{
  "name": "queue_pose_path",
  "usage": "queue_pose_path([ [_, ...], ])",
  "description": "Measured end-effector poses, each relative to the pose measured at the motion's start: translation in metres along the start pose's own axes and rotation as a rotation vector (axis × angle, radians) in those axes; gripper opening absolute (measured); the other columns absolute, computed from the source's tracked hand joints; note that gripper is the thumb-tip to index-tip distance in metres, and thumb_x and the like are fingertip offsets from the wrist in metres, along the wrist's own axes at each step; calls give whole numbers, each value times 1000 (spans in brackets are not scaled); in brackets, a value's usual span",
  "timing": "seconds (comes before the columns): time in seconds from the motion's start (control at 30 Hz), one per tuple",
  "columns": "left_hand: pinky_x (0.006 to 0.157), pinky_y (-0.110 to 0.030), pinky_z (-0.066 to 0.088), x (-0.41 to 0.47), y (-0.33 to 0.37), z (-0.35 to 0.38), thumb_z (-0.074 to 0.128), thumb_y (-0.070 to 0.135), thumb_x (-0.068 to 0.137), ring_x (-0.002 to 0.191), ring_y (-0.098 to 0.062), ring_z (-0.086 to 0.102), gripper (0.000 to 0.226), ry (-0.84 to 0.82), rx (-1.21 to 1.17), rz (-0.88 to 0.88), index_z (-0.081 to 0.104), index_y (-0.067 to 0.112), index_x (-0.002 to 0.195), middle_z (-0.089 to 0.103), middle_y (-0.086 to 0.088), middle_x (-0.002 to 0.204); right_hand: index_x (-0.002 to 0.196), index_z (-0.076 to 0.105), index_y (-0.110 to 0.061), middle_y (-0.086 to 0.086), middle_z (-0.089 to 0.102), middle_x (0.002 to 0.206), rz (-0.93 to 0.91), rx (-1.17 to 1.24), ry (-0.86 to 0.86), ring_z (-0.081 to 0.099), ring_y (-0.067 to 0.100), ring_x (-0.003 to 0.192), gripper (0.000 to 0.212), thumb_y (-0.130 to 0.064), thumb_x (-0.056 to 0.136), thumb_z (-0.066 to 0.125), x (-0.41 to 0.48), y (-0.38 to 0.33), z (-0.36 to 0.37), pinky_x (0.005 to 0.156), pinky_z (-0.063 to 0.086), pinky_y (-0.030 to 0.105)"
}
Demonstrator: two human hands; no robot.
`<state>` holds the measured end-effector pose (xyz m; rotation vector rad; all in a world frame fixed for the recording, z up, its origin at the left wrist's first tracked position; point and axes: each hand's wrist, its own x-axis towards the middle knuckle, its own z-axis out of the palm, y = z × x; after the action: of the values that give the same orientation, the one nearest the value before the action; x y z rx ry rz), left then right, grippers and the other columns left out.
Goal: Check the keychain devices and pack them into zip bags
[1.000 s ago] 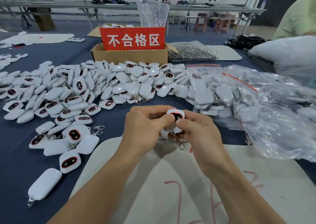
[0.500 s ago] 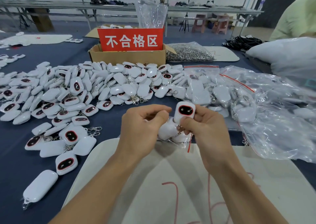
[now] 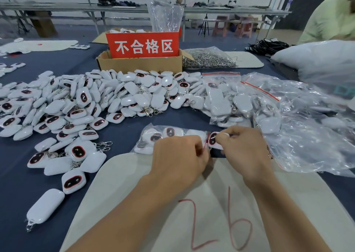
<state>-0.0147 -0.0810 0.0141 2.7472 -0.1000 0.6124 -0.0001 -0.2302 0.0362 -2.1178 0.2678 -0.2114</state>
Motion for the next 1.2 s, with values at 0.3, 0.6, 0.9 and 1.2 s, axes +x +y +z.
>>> queue_pose_path([
  [0.3, 55, -30, 31, 2, -13, -10, 56, 34, 96, 65, -19, 47, 23, 244, -395, -35, 58, 24, 76, 42, 11, 52, 95, 77, -10, 7, 77, 87, -52, 559, -404, 62, 20, 71, 29, 10, 89, 57, -6, -15, 10, 68, 52, 30],
  [0.6, 55, -22, 31, 8, -27, -31, 49, 35, 105, 59, -11, 46, 23, 316, -515, -4, 57, 25, 87, 46, 9, 57, 133, 64, -30, -3, 77, 112, -159, 374, -335, 71, 19, 84, 67, 16, 85, 52, -3, -2, 19, 88, 58, 38],
  [0.9, 55, -18, 34, 48, -35, -80, 51, 33, 99, 61, -4, 48, 23, 312, -631, -43, 58, 25, 78, 57, 17, 66, 70, 76, -16, 6, 68, 58, -317, 537, -100, 55, 9, 46, 22, -3, 88, 78, -6, -49, 4, 49, 46, 19],
  [1.2, 62, -15, 45, 50, -47, -76, 55, 40, 103, 57, 0, 49, 29, 12, -1026, -293, 78, 35, 86, 54, 17, 60, 73, 73, -34, -11, 61, 55, -395, 354, 60, 48, 3, 52, 20, -22, 89, 77, 12, -69, -8, 53, 40, 17],
])
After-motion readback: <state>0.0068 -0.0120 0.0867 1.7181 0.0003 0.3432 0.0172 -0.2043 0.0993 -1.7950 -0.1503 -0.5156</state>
